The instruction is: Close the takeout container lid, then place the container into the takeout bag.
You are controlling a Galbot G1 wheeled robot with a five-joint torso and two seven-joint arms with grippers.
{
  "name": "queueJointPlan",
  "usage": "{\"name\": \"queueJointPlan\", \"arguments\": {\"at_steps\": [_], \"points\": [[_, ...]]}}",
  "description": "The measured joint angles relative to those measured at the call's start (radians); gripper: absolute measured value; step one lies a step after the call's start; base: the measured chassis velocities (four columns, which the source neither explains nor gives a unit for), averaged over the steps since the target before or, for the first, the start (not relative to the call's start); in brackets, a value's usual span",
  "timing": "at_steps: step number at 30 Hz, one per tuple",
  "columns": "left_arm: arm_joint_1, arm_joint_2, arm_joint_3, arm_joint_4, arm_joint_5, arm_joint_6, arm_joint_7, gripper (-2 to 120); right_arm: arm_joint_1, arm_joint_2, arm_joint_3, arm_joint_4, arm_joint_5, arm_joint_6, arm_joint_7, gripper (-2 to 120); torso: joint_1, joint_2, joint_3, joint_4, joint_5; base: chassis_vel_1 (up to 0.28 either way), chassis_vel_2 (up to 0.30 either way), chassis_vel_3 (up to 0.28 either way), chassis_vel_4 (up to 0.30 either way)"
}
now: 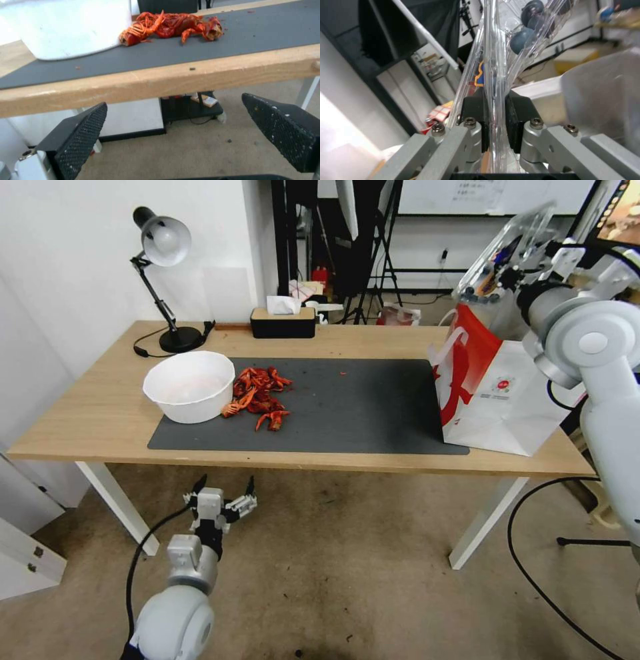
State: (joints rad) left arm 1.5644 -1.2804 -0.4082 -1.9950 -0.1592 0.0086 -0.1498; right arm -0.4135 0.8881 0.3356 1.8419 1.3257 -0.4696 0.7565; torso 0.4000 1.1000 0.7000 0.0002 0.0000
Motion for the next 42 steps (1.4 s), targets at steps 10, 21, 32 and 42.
{"name": "queueJointPlan", "arguments": {"at_steps": [10, 21, 32, 42], "points": [[-0.009, -0.007, 0.014, 0.025, -0.015, -0.036, 0.006, 100, -0.055, -0.072, 0.003, 0.014, -0.222, -0.026, -0.046, 9, 0.000, 0.000, 0.000, -0.0003, 0.0001, 0.000, 0.000, 0.000, 0.000], [-0.013, -0.008, 0.039, 0.031, -0.020, -0.036, 0.005, 100, -0.140, -0.123, 0.034, 0.054, -0.281, -0.079, -0.016, 8, 0.000, 0.000, 0.000, -0.0001, 0.0000, 0.000, 0.000, 0.000, 0.000], [-0.014, -0.013, 0.047, 0.031, -0.025, -0.035, -0.001, 100, -0.184, -0.121, 0.048, 0.086, -0.243, -0.097, 0.040, 38, 0.000, 0.000, 0.000, -0.0002, 0.0000, 0.000, 0.000, 0.000, 0.000], [-0.009, -0.016, 0.048, 0.024, -0.025, -0.034, -0.009, 100, -0.208, -0.114, 0.061, 0.098, -0.235, -0.069, 0.034, 75, 0.000, 0.000, 0.000, -0.0002, 0.0000, 0.000, 0.000, 0.000, 0.000]]}}
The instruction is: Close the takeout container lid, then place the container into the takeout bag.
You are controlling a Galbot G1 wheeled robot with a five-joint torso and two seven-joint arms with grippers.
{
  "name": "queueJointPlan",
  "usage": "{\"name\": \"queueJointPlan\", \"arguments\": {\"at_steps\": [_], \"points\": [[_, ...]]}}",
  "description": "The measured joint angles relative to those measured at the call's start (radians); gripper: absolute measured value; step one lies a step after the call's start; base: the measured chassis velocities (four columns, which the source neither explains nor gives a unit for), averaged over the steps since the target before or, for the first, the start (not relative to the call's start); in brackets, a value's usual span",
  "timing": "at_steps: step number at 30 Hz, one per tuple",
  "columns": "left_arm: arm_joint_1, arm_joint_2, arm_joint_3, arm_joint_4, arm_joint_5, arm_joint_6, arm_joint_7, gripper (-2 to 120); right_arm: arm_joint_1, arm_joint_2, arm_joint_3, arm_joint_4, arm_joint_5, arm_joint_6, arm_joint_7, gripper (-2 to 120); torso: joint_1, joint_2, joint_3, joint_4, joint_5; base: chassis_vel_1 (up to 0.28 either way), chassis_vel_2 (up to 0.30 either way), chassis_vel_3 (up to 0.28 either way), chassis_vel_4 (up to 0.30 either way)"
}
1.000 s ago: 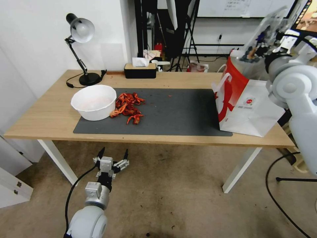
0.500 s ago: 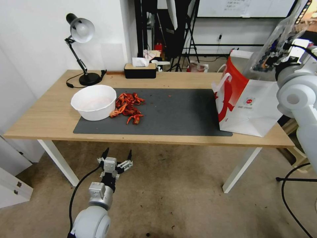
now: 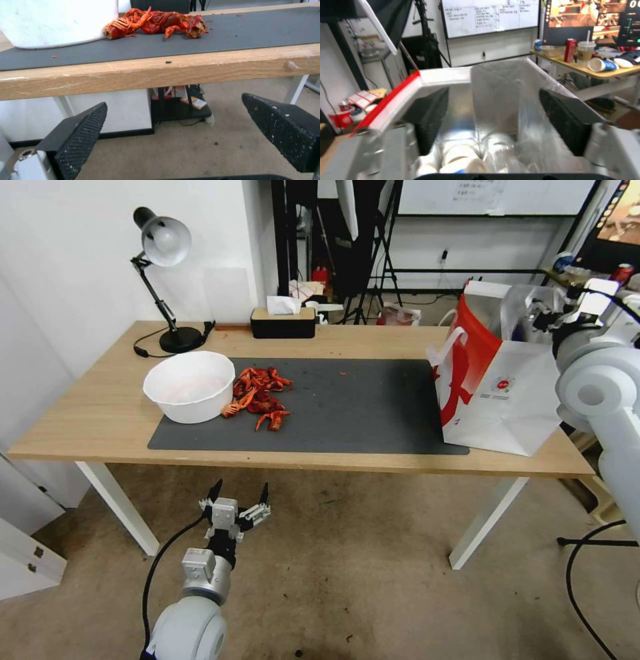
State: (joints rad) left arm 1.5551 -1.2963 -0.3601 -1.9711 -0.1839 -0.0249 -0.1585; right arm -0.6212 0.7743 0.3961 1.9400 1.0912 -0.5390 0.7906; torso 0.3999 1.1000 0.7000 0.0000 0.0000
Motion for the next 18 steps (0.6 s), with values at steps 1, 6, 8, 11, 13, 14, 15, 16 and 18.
{"name": "queueJointPlan", "arguments": {"at_steps": [1, 6, 8, 11, 13, 14, 15, 16, 18], "points": [[0.000, 0.000, 0.000, -0.002, 0.000, 0.000, 0.000, 100, 0.001, 0.000, 0.000, 0.000, -0.001, 0.006, -0.004, 78, 0.000, 0.000, 0.000, 0.0000, 0.0001, 0.000, 0.000, 0.000, 0.000], [0.009, -0.004, -0.004, -0.011, -0.001, 0.002, -0.001, 100, 0.005, -0.007, 0.000, 0.015, -0.015, 0.084, -0.084, 98, 0.000, 0.000, 0.000, 0.0000, 0.0000, 0.000, 0.000, 0.000, 0.000], [0.012, -0.004, -0.005, -0.012, -0.001, 0.002, -0.001, 100, 0.005, -0.009, 0.000, 0.020, -0.015, 0.096, -0.100, 99, 0.000, 0.000, 0.000, 0.0000, 0.0000, 0.000, 0.000, 0.000, 0.000], [0.020, -0.006, -0.011, -0.018, 0.000, 0.001, 0.003, 100, -0.010, -0.020, 0.006, 0.052, -0.016, 0.185, -0.223, 100, 0.000, 0.000, 0.000, 0.0001, -0.0002, 0.000, 0.000, 0.000, 0.000], [0.023, -0.006, -0.014, -0.020, 0.000, 0.001, 0.003, 100, -0.027, -0.025, 0.011, 0.068, -0.022, 0.221, -0.278, 100, 0.000, 0.000, 0.000, 0.0001, -0.0002, 0.000, 0.000, 0.000, 0.000], [0.026, -0.007, -0.017, -0.022, 0.000, -0.001, 0.004, 100, -0.052, -0.031, 0.014, 0.087, -0.029, 0.262, -0.334, 100, 0.000, 0.000, 0.000, 0.0000, -0.0001, 0.000, 0.000, 0.000, 0.000], [0.031, -0.009, -0.018, -0.024, 0.000, -0.004, 0.004, 100, -0.092, -0.037, 0.027, 0.109, -0.040, 0.297, -0.403, 100, 0.000, 0.000, 0.000, 0.0001, -0.0002, 0.000, 0.000, 0.000, 0.000], [0.031, -0.009, -0.018, -0.024, 0.000, -0.004, 0.004, 100, -0.092, -0.037, 0.027, 0.109, -0.040, 0.297, -0.403, 100, 0.000, 0.000, 0.000, 0.0001, -0.0002, 0.000, 0.000, 0.000, 0.000], [0.035, -0.012, -0.020, -0.026, 0.000, -0.009, 0.006, 100, -0.155, -0.043, 0.046, 0.136, -0.050, 0.339, -0.496, 100, 0.000, 0.000, 0.000, 0.0000, -0.0001, 0.000, 0.000, 0.000, 0.000]]}}
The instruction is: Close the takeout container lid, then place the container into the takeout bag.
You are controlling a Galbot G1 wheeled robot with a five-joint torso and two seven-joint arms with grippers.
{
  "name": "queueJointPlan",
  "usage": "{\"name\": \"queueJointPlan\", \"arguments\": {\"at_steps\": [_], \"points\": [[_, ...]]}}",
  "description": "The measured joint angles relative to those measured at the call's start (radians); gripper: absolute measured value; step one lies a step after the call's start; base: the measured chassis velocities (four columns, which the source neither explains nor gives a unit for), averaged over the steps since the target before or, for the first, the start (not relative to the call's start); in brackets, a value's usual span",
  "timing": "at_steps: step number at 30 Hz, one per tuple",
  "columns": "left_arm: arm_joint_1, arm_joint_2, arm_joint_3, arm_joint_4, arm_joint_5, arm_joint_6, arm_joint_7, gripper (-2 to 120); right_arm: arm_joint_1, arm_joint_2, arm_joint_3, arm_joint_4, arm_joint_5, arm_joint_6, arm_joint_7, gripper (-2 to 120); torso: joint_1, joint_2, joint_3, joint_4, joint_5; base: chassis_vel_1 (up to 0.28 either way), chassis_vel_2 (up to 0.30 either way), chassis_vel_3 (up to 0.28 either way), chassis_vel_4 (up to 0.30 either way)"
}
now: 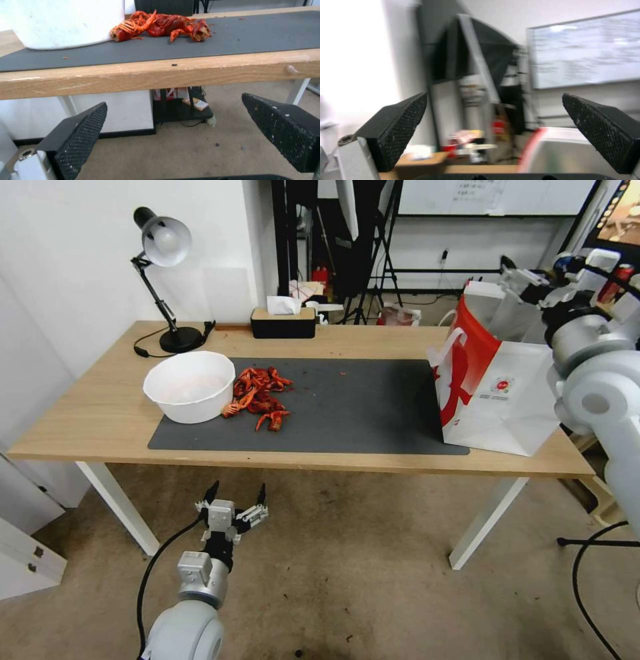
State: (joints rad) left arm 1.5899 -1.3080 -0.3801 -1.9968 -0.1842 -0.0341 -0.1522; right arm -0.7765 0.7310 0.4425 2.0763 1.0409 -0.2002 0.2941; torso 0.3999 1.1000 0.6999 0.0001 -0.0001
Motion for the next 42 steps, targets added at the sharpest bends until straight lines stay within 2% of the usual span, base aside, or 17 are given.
{"name": "queueJointPlan", "arguments": {"at_steps": [2, 7, 8, 10, 12, 13, 16, 17, 20, 24, 33, 42], "points": [[0.005, -0.006, -0.001, -0.001, 0.000, -0.012, 0.004, 100, -0.103, -0.007, 0.017, 0.043, -0.032, 0.050, -0.111, 100, 0.000, 0.000, 0.000, -0.0005, 0.0003, 0.000, 0.000, 0.000, 0.000], [0.021, -0.018, -0.012, -0.008, 0.000, -0.027, 0.010, 100, -0.181, -0.006, 0.021, 0.079, -0.080, 0.068, -0.172, 100, 0.000, 0.000, 0.000, 0.0000, -0.0001, 0.000, 0.000, 0.000, 0.000], [0.035, -0.024, -0.019, -0.021, 0.000, -0.027, 0.021, 100, -0.293, 0.011, 0.047, 0.106, -0.148, 0.093, -0.217, 100, 0.000, 0.000, 0.000, 0.0005, 0.0001, 0.000, 0.000, 0.000, 0.000], [0.037, -0.025, -0.020, -0.023, 0.000, -0.027, 0.022, 100, -0.347, 0.024, 0.069, 0.112, -0.178, 0.110, -0.233, 100, 0.000, 0.000, 0.000, 0.0002, -0.0003, 0.000, 0.000, 0.000, 0.000], [0.038, -0.025, -0.020, -0.024, -0.004, -0.028, 0.023, 100, -0.493, 0.070, 0.102, 0.116, -0.262, 0.169, -0.262, 100, 0.000, 0.000, 0.000, -0.0003, 0.0006, 0.000, 0.000, 0.000, 0.000], [0.038, -0.025, -0.020, -0.024, -0.004, -0.028, 0.023, 100, -0.493, 0.070, 0.102, 0.116, -0.262, 0.169, -0.262, 100, 0.000, 0.000, 0.000, -0.0003, 0.0006, 0.000, 0.000, 0.000, 0.000], [0.039, -0.026, -0.022, -0.024, -0.007, -0.033, 0.020, 100, -0.676, 0.161, 0.140, 0.099, -0.402, 0.273, -0.292, 100, 0.000, 0.000, 0.000, -0.0003, 0.0003, 0.000, 0.000, 0.000, 0.000], [0.039, -0.026, -0.022, -0.024, -0.007, -0.033, 0.020, 100, -0.676, 0.161, 0.140, 0.099, -0.402, 0.273, -0.292, 100, 0.000, 0.000, 0.000, -0.0003, 0.0003, 0.000, 0.000, 0.000, 0.000], [0.041, -0.027, -0.021, -0.024, -0.012, -0.040, 0.019, 100, -0.781, 0.229, 0.146, 0.084, -0.495, 0.333, -0.289, 100, 0.000, 0.000, 0.000, -0.0002, 0.0002, 0.000, 0.000, 0.000, 0.000], [0.041, -0.031, -0.021, -0.024, -0.008, -0.053, 0.018, 100, -0.848, 0.289, 0.129, 0.063, -0.563, 0.380, -0.270, 100, 0.000, 0.000, 0.000, 0.0000, 0.0001, 0.000, 0.000, 0.000, 0.000], [0.045, -0.037, -0.018, -0.016, 0.010, -0.083, 0.015, 100, -0.892, 0.381, 0.078, 0.021, -0.649, 0.403, -0.203, 100, 0.000, 0.000, 0.000, 0.0000, 0.0000, 0.000, 0.000, 0.000, 0.000], [0.041, -0.039, -0.018, -0.005, 0.006, -0.112, 0.013, 100, -0.890, 0.421, 0.038, -0.013, -0.665, 0.402, -0.183, 100, 0.000, 0.000, 0.000, 0.0000, 0.0001, 0.000, 0.000, 0.000, 0.000]]}}
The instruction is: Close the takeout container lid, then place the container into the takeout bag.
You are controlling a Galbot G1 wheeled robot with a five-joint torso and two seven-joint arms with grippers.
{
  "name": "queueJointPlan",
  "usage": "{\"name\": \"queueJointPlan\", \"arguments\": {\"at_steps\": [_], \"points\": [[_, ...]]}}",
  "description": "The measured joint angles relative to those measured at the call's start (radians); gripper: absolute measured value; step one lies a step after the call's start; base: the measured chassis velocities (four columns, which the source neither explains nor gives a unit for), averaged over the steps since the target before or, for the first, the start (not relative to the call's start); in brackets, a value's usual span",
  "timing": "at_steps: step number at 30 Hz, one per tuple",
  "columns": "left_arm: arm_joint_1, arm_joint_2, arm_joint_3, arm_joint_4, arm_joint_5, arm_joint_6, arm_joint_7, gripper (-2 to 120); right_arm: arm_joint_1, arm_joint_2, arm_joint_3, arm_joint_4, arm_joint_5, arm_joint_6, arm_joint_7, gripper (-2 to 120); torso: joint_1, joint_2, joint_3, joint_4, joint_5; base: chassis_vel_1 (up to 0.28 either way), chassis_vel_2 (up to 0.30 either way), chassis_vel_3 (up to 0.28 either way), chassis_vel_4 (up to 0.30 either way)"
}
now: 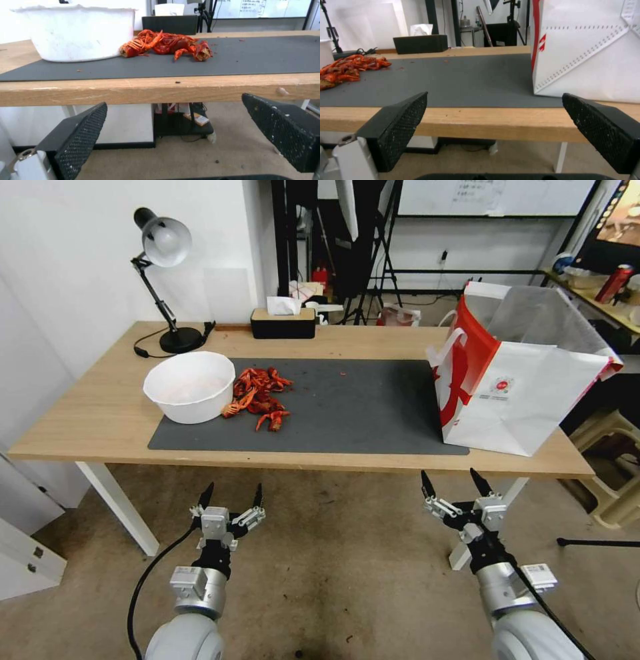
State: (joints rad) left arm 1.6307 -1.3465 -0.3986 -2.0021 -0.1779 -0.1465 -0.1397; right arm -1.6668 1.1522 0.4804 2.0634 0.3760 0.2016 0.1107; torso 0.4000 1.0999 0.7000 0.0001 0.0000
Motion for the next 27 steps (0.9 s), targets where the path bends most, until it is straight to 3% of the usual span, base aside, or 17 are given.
{"name": "queueJointPlan", "arguments": {"at_steps": [27], "points": [[-0.001, 0.001, 0.001, 0.002, -0.006, -0.004, 0.000, 100, 0.004, -0.002, -0.003, -0.001, 0.006, -0.005, 0.000, 100, 0.000, 0.000, 0.000, -0.0001, 0.0000, 0.000, 0.000, 0.000, 0.000]]}}
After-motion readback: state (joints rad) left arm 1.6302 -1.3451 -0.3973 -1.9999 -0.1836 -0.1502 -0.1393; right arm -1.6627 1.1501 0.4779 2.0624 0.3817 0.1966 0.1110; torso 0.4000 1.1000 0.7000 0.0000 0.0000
